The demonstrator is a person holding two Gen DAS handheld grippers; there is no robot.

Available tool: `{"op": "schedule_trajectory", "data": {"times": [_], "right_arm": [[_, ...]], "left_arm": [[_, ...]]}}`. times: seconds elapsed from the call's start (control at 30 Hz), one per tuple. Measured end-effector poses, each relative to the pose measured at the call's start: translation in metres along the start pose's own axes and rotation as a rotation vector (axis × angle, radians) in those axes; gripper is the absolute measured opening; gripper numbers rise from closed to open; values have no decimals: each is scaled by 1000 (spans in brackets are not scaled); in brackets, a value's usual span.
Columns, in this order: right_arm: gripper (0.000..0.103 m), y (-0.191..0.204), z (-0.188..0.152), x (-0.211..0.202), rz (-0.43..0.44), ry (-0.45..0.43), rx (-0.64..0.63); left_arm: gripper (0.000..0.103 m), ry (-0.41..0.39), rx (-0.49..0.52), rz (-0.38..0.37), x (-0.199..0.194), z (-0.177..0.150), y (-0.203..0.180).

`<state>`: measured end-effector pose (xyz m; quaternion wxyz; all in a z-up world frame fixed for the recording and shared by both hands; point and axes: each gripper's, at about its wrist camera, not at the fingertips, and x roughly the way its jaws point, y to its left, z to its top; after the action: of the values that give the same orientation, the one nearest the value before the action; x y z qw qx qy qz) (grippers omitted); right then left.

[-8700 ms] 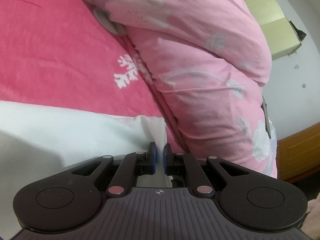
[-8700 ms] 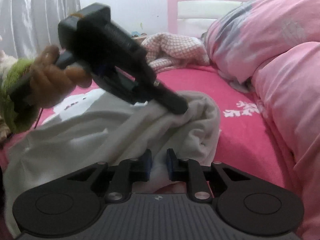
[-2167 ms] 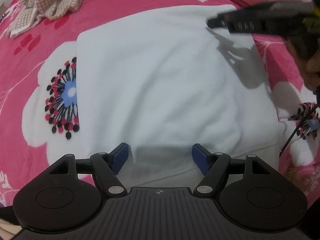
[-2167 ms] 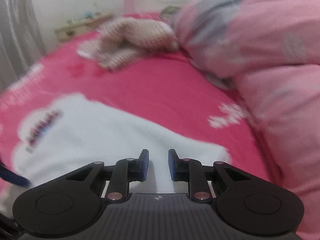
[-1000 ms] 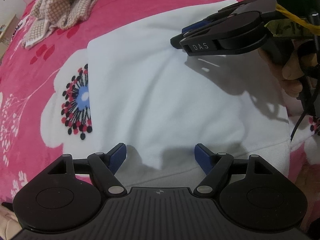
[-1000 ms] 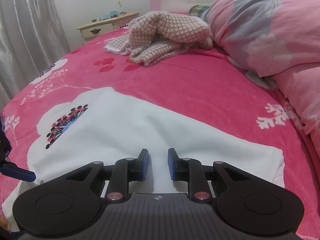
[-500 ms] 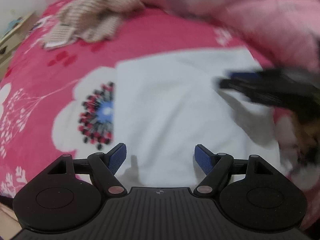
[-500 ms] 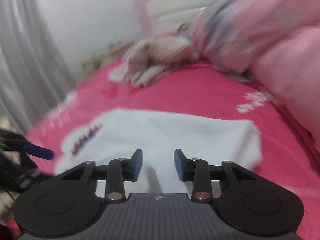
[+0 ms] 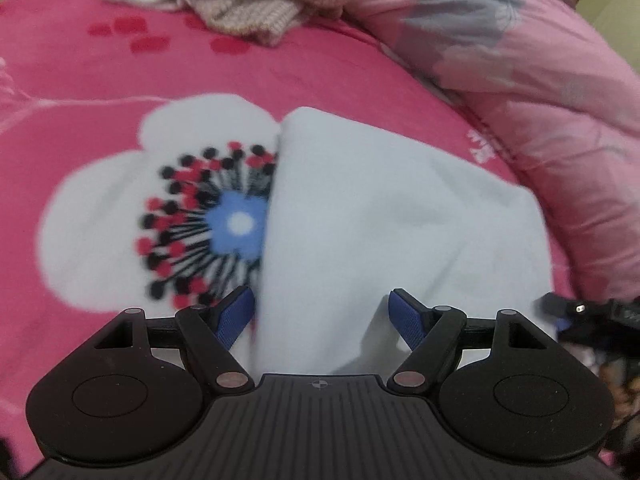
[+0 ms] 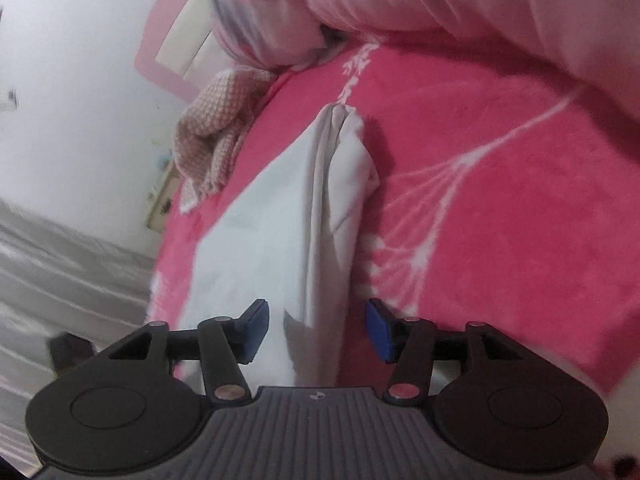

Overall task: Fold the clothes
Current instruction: 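Grasp the white shirt end with the right gripper while the left gripper grasps it too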

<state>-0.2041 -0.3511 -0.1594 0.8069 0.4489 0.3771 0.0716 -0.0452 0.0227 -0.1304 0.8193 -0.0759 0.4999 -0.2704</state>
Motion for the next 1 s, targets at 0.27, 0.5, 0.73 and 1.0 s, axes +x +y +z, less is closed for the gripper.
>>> {"op": "schedule_trajectory", "data": {"times": [0.27,0.5,0.73,1.0], "right_arm": [[58,-1,38,43,66,-38,54],[55,-12,30,38,132,-23,90],[50,-14,49,50,151,-35,109],[38,-16,41,47,166,-1,88]], "left_arm": [[77,-33,-5,-95,30,36,6],[77,-2,-30,-190,23,28,14],[75,3,-28,-214,32,36,11],[67,22,-10,-260,33,32,9]]}}
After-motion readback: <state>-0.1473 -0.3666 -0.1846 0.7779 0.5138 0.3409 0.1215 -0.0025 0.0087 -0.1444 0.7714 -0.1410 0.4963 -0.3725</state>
